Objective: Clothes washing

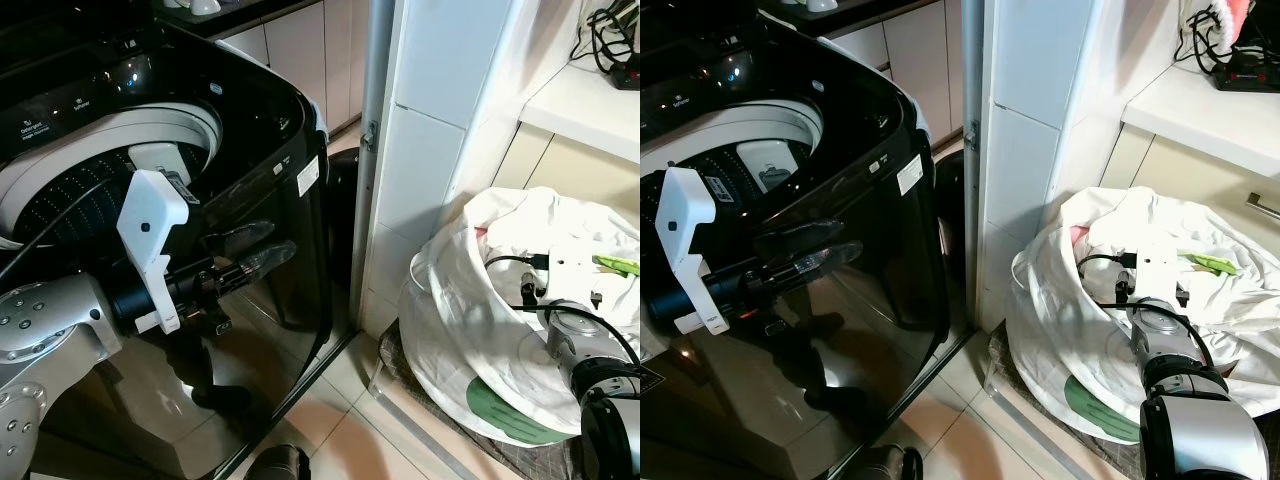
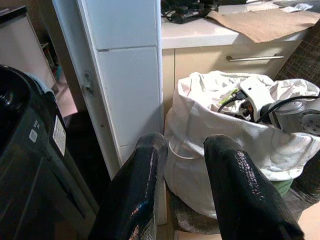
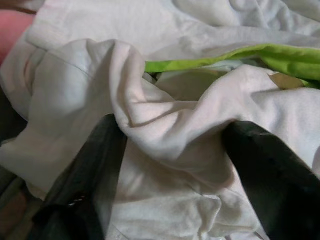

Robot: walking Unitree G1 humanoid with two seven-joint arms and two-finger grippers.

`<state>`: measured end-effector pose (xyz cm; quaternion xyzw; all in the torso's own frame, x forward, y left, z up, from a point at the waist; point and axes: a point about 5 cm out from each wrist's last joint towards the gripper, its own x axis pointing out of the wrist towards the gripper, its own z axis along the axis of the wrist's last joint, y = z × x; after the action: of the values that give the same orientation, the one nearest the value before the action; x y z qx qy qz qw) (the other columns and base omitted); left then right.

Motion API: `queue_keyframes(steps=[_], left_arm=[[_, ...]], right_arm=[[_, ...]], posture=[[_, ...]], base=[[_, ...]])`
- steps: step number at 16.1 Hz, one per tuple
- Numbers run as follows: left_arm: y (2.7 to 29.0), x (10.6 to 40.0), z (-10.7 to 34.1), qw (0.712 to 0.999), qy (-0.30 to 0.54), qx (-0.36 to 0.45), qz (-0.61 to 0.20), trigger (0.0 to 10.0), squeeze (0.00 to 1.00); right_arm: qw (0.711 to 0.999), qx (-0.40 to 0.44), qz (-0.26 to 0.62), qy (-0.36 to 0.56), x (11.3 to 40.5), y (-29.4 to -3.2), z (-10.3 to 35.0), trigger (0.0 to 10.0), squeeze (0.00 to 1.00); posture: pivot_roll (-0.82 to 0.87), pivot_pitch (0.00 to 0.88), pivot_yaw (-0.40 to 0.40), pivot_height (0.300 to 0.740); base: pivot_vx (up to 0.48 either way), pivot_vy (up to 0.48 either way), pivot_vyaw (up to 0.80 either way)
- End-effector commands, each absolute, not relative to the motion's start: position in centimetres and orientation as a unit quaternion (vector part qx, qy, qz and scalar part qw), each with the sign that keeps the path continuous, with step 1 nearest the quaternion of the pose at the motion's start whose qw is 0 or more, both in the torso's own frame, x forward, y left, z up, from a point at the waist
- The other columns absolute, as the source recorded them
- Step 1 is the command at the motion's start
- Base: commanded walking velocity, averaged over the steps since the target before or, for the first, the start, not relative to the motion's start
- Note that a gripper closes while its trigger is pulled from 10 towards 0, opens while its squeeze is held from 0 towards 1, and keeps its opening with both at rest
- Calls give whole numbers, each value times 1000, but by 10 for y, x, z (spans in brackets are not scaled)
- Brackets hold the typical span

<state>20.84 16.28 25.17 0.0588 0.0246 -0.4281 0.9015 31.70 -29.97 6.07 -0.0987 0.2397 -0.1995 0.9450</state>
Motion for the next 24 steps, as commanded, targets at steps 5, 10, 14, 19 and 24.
queue_keyframes(steps=[5,10,14,19,24], left_arm=[[162,202,253,897,40,60,-436,10000,0],[162,202,251,896,48,62,-436,10000,0],[160,205,250,898,46,60,-434,10000,0],[154,223,244,909,18,40,-414,10000,0],[148,250,230,926,-13,20,-376,10000,0]], right_arm=[[938,-94,-210,259,310,-304,54,0,0],[937,-82,-219,261,307,-305,51,0,0],[936,-82,-220,263,305,-305,49,0,0],[946,-67,-217,232,318,-302,63,0,0],[964,-51,-194,172,335,-297,88,0,0]], posture=[[433,137,74,740],[425,132,75,740],[412,111,69,740],[315,53,29,740],[139,0,6,740]], base=[[0,0,0],[0,0,0],[0,0,0],[0,0,0],[0,0,0]])
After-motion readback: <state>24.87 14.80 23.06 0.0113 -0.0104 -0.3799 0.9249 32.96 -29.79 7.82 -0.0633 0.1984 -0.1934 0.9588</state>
